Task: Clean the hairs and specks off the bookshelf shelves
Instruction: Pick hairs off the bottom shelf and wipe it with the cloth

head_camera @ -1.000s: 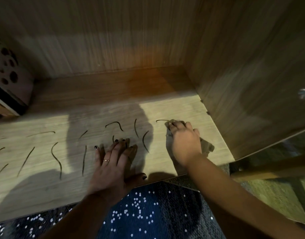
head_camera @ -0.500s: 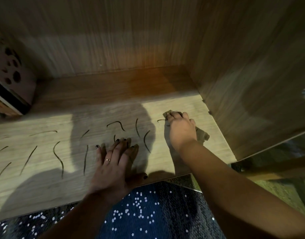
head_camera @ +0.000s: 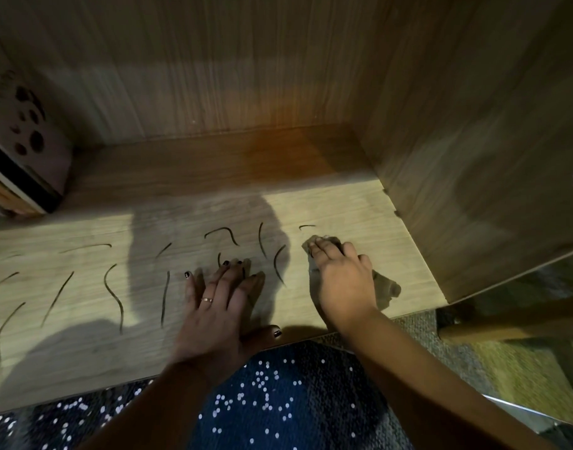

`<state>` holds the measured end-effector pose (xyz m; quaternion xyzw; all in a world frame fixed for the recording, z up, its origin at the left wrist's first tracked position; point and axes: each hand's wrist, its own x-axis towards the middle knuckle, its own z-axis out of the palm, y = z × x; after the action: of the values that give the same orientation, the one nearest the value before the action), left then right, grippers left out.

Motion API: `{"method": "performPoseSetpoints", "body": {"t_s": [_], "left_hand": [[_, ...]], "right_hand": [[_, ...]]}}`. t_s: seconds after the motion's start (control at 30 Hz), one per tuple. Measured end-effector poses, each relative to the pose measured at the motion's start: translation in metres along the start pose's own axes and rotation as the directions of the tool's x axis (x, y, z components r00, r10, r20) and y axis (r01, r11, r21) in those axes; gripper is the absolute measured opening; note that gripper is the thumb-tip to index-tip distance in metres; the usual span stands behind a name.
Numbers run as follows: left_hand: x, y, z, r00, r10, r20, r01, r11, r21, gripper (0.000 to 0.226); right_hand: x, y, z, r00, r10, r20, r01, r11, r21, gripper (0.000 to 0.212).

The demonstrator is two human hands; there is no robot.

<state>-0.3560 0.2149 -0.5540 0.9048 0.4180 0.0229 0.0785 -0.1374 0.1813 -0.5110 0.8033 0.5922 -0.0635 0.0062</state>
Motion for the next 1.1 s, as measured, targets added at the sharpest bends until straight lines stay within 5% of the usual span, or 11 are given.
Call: {"method": "performPoseSetpoints", "body": {"t_s": [0.33,0.6,1.1], "left_hand": [[0.001,-0.002,0.002,0.999,-0.015,0.038,0.014,0.999,0.032,0.094],[-0.001,0.001,-0.003,0.999,0.016,-0.045,-0.015,1.0,0.015,0.092],[0.002,-0.003,0.003,0.996,-0.035,0.081,0.032,0.999,0.042,0.095]], "right_hand": [[0.059,-0.012,-0.014,0.999,0.031,0.022,-0.031,0.999,0.014,0.049],[0.006,-0.018,-0.006,1.0,0.006,0.012,-0.006,1.0,0.009,0.055],[0.056,-0.03,-0.012,1.0,0.0,0.013,0.0,1.0,0.007,0.047]]}}
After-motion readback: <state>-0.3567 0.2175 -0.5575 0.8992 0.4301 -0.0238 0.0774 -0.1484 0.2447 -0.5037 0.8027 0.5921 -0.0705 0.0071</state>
